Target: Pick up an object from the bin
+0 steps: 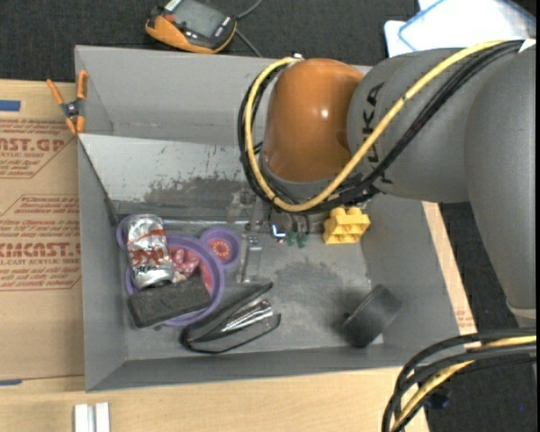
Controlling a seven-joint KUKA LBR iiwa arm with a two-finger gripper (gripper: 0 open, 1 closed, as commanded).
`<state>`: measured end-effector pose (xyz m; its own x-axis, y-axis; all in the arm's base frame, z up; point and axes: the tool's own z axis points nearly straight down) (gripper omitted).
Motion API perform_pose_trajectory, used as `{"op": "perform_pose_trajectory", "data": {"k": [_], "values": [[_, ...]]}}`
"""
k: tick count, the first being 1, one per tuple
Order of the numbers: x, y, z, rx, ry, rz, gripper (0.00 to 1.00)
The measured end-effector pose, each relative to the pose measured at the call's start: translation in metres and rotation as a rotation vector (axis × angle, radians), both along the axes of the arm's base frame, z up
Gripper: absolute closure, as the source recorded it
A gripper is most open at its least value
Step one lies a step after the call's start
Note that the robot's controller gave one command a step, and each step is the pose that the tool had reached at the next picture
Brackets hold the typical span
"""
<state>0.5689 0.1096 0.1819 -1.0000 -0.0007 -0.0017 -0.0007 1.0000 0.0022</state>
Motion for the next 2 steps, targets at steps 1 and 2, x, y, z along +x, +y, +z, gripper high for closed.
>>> {"op": "perform_pose_trajectory", "data": {"k": [1, 2], "values": [[0.015, 0.007, -0.049, 0.002, 0.002, -0.034, 0.00], [0.009, -0.010, -0.070, 0.001, -0.005, 0.005, 0.00]]}}
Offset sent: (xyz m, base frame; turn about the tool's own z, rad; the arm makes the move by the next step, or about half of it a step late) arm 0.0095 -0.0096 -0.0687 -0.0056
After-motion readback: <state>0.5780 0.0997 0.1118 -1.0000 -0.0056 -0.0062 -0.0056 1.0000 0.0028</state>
